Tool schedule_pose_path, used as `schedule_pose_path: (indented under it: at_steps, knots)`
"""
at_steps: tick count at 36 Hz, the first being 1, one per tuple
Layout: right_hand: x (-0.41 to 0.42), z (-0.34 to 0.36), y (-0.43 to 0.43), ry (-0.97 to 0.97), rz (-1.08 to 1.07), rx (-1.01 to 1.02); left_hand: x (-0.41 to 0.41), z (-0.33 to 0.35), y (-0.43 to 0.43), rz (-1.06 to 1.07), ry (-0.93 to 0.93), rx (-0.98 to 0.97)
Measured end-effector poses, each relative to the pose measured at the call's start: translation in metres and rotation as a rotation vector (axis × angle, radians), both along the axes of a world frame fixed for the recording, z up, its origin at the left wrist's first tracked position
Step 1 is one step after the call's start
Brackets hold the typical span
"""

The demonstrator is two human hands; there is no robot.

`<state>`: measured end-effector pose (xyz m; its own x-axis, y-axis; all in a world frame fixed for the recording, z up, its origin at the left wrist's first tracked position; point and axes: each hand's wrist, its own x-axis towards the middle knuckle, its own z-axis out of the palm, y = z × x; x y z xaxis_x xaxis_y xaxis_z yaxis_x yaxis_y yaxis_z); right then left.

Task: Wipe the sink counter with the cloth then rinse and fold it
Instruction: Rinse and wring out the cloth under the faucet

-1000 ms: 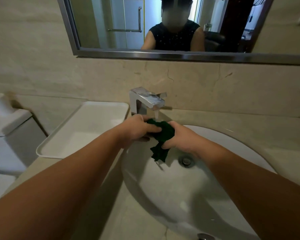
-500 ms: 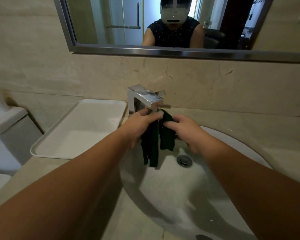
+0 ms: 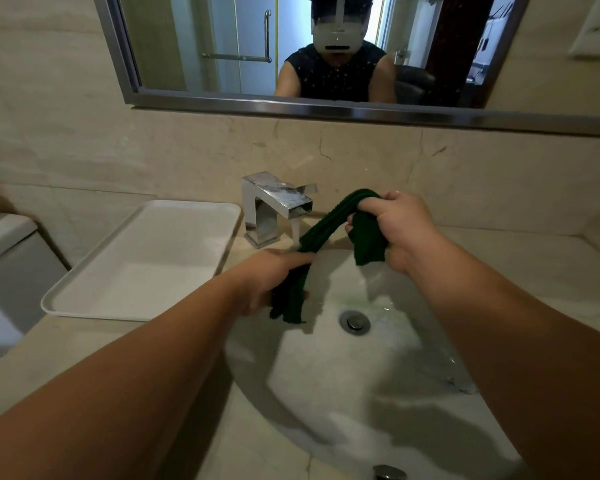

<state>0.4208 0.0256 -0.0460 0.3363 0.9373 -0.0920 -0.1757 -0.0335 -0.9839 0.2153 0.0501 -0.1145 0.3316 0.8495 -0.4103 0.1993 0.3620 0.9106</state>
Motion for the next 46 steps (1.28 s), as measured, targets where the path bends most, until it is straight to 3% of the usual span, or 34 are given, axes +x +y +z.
schedule_pose_path:
  at_steps: [3, 6, 12, 18, 22, 26, 33, 42, 46]
  knots:
    - [-0.007, -0.010, -0.007, -0.153, 0.023, -0.018, 0.007, 0.008, -0.003, 0.086, -0.257, -0.130]
    - [-0.022, -0.020, -0.020, -0.264, 0.204, -0.045, 0.015, 0.015, -0.007, 0.042, -0.380, -0.154]
    - [-0.027, -0.019, -0.031, -0.304, 0.415, -0.129, 0.018, 0.015, -0.011, -0.040, -0.364, -0.117]
    - [-0.012, -0.031, -0.011, -0.333, 0.158, -0.115, 0.011, 0.009, -0.007, 0.066, -0.300, -0.076]
    - [-0.026, -0.053, 0.004, -0.158, 0.274, -0.259, 0.010, 0.008, -0.006, 0.036, -0.237, -0.040]
    - [-0.045, -0.062, 0.013, 0.064, 0.320, -0.246, 0.009, 0.010, -0.011, -0.048, -0.122, 0.010]
    - [-0.067, -0.064, 0.022, 0.073, 0.212, -0.165, 0.001, 0.005, -0.013, -0.093, 0.003, 0.078]
    - [-0.081, -0.048, 0.027, 0.447, 0.229, -0.100, -0.013, -0.008, -0.015, -0.154, -0.042, -0.112]
    - [-0.085, -0.041, 0.031, 0.459, 0.195, -0.166, -0.012, -0.009, -0.020, -0.099, 0.014, -0.118]
